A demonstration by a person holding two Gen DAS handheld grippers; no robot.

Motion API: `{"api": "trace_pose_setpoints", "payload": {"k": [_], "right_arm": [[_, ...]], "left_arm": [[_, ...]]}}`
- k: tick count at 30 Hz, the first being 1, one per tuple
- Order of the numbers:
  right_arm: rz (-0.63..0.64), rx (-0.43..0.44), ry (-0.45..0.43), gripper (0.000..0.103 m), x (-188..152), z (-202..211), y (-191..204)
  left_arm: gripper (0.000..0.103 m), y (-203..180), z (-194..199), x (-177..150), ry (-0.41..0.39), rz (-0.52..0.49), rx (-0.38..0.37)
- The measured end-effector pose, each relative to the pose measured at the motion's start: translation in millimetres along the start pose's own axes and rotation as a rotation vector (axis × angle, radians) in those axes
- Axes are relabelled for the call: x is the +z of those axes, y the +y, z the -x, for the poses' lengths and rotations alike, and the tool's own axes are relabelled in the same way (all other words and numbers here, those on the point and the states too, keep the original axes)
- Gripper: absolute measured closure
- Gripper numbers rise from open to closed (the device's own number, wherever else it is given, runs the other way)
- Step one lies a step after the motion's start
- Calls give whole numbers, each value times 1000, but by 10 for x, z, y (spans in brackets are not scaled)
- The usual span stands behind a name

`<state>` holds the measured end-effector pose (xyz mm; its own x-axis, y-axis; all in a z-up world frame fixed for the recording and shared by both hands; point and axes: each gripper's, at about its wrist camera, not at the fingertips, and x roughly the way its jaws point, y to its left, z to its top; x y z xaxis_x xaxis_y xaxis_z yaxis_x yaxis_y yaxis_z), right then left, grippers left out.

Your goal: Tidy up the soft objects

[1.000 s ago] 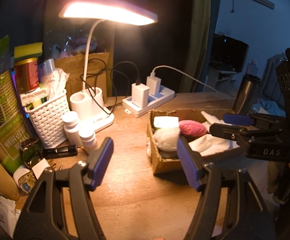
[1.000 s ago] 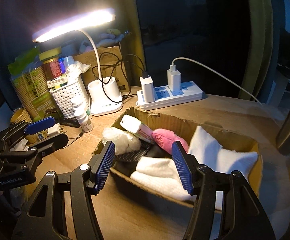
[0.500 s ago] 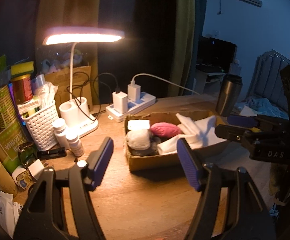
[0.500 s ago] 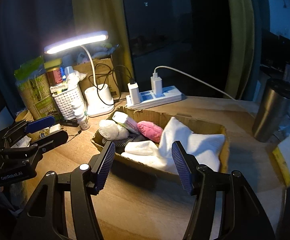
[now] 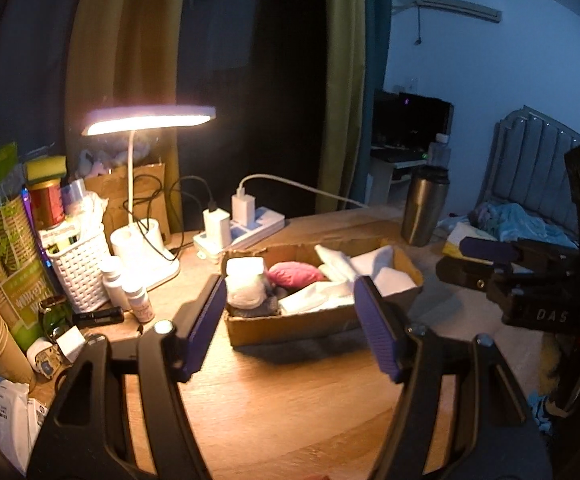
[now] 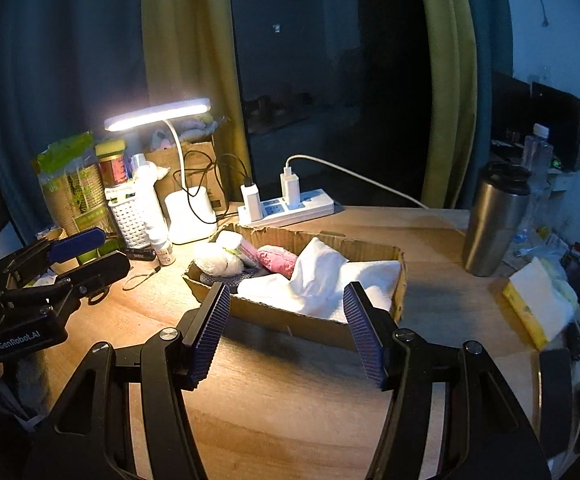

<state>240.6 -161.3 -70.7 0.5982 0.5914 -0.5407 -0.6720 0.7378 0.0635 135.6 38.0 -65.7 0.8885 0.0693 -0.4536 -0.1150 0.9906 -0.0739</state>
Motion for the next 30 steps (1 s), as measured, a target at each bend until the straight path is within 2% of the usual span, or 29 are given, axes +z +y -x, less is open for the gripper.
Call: {"api": "trace_pose_setpoints", "payload": {"k": [3, 15, 18, 20, 22, 25, 30], "right_arm": [[4, -10, -17, 41, -25, 119, 20], [21, -68, -108, 40, -114, 703, 205], [31, -93, -143, 37, -121, 898, 249], [36, -105, -169, 35, -119, 1032, 280], [42, -115, -193, 35, -108, 1160, 315], [58, -131, -229, 34, -81, 1346, 373], [87, -163, -273, 28, -24, 1599, 468]], "left_arm": [[23, -32, 114, -1, -29, 1, -6], [22, -188, 601, 24, -120, -23, -20], [21, -209, 768, 73, -160, -18, -22], [19, -214, 876, 120, -192, -14, -23], [11, -222, 994, 175, -228, -9, -22], [11, -256, 1132, 256, -267, -8, -28], [10, -348, 1282, 358, -279, -23, -23]]}}
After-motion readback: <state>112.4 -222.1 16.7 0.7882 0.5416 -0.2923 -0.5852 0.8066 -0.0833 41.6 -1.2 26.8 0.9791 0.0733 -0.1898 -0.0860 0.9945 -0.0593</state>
